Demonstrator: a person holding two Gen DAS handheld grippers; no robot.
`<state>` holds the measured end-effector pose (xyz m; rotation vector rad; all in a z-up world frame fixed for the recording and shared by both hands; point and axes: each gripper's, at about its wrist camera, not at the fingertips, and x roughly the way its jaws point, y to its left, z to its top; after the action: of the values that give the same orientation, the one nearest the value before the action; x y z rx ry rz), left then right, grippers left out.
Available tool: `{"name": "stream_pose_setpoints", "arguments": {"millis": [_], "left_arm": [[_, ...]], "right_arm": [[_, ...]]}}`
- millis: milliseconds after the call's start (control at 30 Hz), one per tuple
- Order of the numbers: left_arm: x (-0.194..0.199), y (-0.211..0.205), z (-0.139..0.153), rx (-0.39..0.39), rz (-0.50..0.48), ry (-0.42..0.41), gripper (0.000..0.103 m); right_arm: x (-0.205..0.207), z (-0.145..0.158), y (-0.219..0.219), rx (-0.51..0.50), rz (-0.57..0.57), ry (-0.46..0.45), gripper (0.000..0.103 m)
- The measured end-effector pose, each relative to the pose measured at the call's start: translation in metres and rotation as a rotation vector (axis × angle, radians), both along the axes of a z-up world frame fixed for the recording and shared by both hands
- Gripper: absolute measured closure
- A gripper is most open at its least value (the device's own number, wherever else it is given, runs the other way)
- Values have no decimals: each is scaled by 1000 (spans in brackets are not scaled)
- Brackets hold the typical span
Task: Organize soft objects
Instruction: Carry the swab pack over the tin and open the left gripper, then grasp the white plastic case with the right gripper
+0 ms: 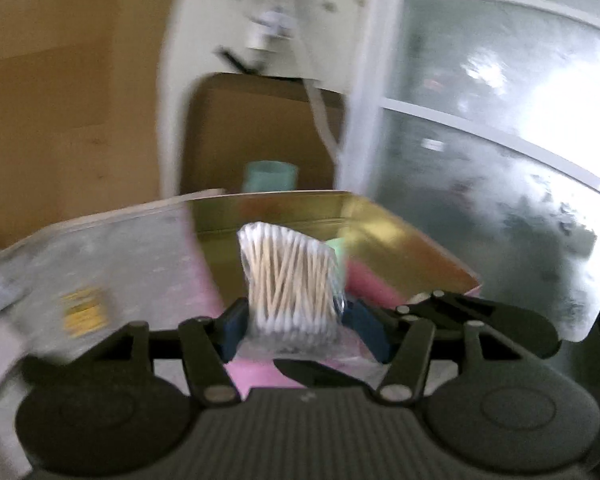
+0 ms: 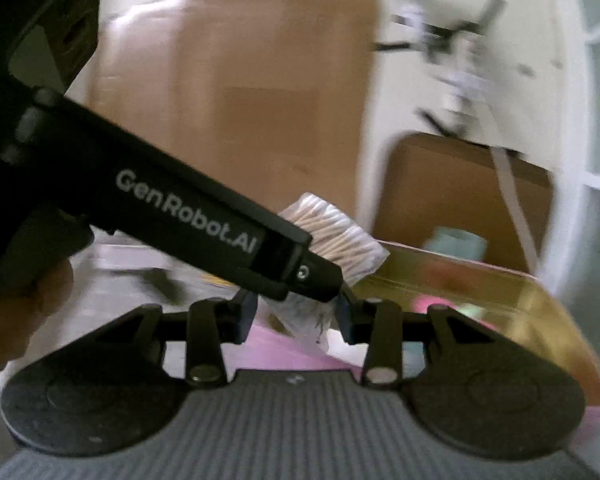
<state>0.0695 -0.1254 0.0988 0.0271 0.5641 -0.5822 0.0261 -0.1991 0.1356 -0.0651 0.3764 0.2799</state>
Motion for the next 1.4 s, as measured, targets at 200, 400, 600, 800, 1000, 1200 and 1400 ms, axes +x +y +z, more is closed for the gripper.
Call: {"name": "stream_pose_setpoints", "arguments": {"millis": [200, 400, 600, 800, 1000, 1200, 1400], "left_arm": [[41, -89, -25, 28, -115, 65, 46], [69, -133, -47, 75, -111, 95, 19], [73, -127, -48, 98, -47, 94, 15], [45, -87, -25, 48, -4, 5, 13], [13, 17, -10, -73, 159, -28, 13], [2, 157, -47, -5, 559, 70, 16], [-12, 270, -81, -43, 855, 150, 16]], "right_arm": [[21, -16, -71, 20, -167, 73, 58], [47, -34, -100, -41, -317, 93, 44], [52, -43, -104, -24, -361, 63, 35], [32, -34, -85, 25, -328, -21, 33], [16, -13, -38, 23, -218, -83, 33], [28, -5, 24, 132, 11, 17, 34], [75, -13, 119, 183, 295, 203, 33]]}}
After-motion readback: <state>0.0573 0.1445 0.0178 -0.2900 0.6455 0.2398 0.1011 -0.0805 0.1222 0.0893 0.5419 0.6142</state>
